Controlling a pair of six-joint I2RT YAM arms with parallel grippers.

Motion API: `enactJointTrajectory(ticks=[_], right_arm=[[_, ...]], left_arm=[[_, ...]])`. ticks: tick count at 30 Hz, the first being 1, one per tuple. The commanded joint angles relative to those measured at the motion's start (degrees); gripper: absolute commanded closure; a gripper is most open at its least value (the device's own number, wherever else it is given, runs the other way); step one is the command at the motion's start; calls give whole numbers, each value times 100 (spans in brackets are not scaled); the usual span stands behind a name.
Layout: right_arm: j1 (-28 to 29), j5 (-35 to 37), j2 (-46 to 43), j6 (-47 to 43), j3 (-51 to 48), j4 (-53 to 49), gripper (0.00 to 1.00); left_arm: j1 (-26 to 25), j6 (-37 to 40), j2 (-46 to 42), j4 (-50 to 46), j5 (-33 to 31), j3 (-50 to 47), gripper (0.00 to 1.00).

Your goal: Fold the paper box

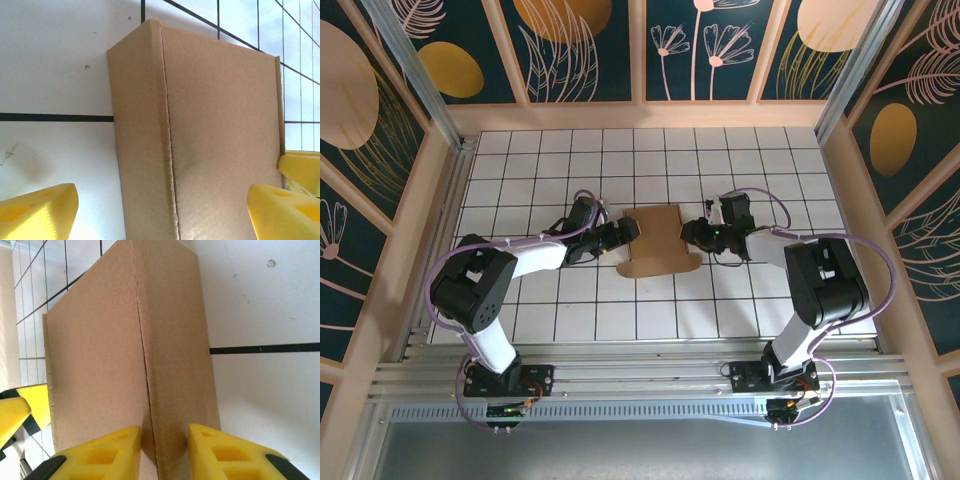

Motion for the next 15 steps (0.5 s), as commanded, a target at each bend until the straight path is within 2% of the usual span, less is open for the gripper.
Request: enactJointTrajectory(ticks=[1, 5, 9, 15], right_arm=[[-146, -97, 202, -34, -178, 220, 71], [-493, -651, 366, -93, -449, 557, 74], [-633, -970, 501, -135, -507, 634, 75], [-626, -1100, 426, -41, -503, 743, 75]], left_arm=[[-6, 129, -238, 37, 12, -24, 10], [0, -52, -10, 103, 32, 61, 6], [2, -547, 281, 902, 637, -33, 5], [0, -1025, 528, 1967, 1004, -151, 12]])
